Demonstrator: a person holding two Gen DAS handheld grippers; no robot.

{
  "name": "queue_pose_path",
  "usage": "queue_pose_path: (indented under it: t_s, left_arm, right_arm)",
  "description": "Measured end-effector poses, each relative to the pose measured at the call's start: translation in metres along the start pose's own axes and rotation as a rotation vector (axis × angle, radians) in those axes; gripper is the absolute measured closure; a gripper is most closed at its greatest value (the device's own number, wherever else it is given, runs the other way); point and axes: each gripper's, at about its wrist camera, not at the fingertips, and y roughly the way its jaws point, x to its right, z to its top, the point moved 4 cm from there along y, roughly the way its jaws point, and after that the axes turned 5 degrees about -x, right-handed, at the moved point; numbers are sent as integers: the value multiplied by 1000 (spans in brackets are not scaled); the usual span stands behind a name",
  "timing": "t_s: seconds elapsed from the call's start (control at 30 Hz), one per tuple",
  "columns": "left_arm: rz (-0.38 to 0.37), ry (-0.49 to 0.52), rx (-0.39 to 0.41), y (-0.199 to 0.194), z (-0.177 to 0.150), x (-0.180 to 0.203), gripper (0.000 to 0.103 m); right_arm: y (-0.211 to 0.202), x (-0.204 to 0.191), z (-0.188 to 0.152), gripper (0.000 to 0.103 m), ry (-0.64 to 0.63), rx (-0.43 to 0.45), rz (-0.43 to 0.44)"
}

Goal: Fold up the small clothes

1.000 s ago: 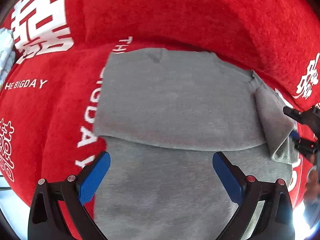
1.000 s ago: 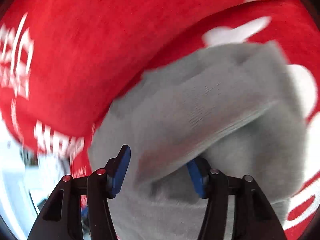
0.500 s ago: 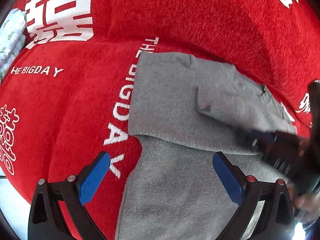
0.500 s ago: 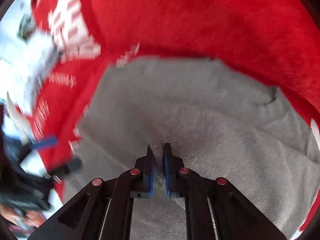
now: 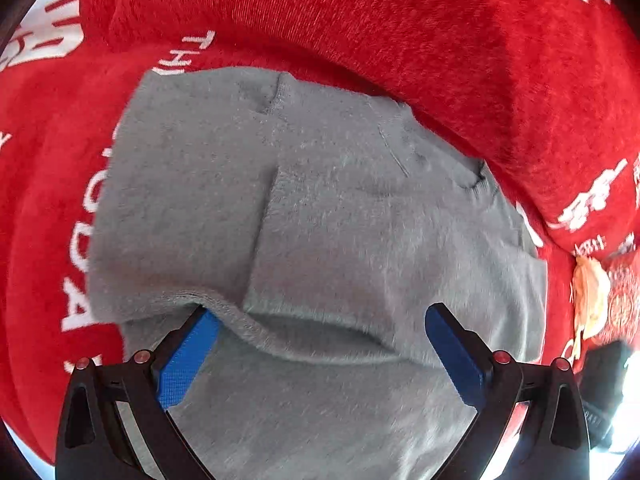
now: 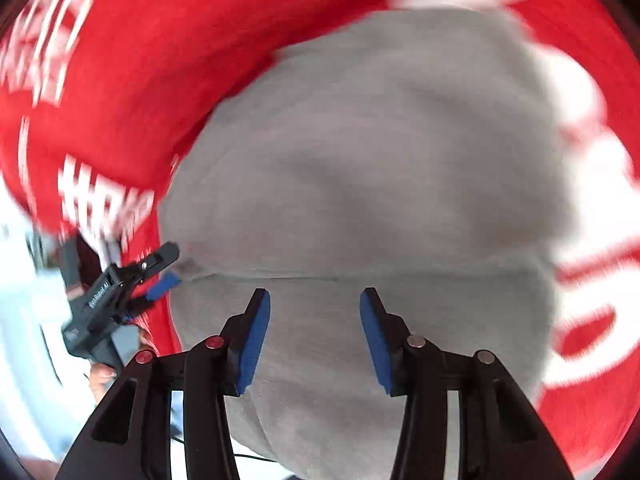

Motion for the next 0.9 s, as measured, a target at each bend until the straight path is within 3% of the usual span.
queue_pose_path:
  t_s: [0.1, 0.17, 0.23, 0.27, 0.3, 0.33, 0.37, 0.5, 0.6, 0.67, 0.73, 0.9]
  left_arm:
    - [-50, -83, 33, -6, 9, -3, 2]
    - [-55, -104, 46, -10, 14, -4, 24]
    - [-17, -82, 46, -13, 19, -6, 72]
    - [-3, -74, 41, -15, 21, -9, 82]
    - [-17, -74, 35, -17, 22, -13, 85]
    - [-61, -88, 41, -22, 22, -18, 88]
    - [-75, -89, 47, -26, 20, -21, 89]
    - [-46, -43, 58, -32, 5, -22, 89]
    - [30, 6, 38, -20, -9, -21, 89]
    - [55, 18, 25, -14, -15, -22, 89]
    - [77, 33, 26, -19, -23, -24, 89]
    - [220, 36, -7, -33, -45, -43, 88]
  right_arm:
    - [-20, 44, -2, 48, 176, 86, 78]
    - [-32, 64, 3, 48, 254, 144, 135]
    - [-40, 78, 11, 48, 328, 205, 173]
    - [-42, 82, 14, 48, 350, 223, 184]
    - [-45, 85, 19, 50, 363, 231, 183]
    - [-46, 86, 24, 70, 359, 223, 162]
    - [-53, 87, 27, 97, 342, 219, 142]
    - [-72, 73, 42, 96, 192, 219, 77]
    - [-69, 73, 48, 96, 135, 190, 14]
    - [-58, 83, 47, 96, 131, 146, -51]
    - [-53, 88, 42, 97, 129, 138, -47]
    - [-60, 85, 31, 86, 101, 113, -94]
